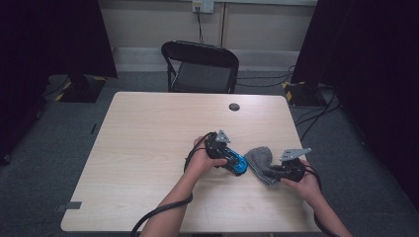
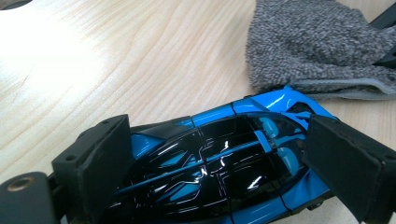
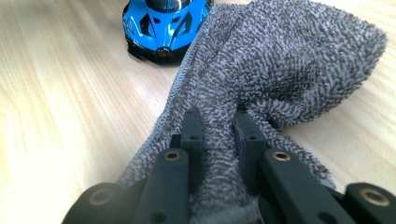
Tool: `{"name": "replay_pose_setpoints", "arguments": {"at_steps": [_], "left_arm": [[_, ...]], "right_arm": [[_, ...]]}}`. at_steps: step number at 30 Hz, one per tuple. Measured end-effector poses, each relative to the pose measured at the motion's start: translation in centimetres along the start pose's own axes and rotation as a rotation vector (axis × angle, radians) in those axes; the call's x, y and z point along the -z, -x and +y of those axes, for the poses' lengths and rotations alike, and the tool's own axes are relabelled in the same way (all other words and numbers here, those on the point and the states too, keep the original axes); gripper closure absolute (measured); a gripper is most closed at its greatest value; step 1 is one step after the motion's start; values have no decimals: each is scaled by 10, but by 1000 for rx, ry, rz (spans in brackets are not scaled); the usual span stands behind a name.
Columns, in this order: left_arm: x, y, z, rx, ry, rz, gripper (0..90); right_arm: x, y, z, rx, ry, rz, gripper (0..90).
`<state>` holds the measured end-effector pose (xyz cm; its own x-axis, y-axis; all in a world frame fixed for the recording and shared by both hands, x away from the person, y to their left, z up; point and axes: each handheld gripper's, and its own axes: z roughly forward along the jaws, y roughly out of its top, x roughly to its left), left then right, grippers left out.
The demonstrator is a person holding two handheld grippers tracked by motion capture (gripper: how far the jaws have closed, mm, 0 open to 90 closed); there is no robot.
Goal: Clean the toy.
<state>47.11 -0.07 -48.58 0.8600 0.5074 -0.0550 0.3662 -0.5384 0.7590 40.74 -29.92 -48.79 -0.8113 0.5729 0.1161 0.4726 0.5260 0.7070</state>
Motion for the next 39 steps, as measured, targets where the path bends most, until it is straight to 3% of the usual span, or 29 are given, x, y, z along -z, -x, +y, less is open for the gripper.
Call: {"name": "replay_pose_setpoints", "arguments": {"at_steps": [7,14,24,25,30,39], "left_arm": [[0,0,-1,3,4,2,78],[0,0,-1,4,7,3,78],[0,0,-2,7,15,5,78],[0,0,-2,7,17,4,78],[0,0,-2,6,13,5,78],[0,0,-2,5,16,2,78]], "right_arm": [[10,-1,-7,-27,-13,4,773],[23,1,-14,-73,11,-5,773],[47,7,-3,-101,124,-73,774],[49,10,3,-112,150,-97,774],[40,18,18,-117,145,-123,774],[10,31,44,-130,139,-144,772]]}}
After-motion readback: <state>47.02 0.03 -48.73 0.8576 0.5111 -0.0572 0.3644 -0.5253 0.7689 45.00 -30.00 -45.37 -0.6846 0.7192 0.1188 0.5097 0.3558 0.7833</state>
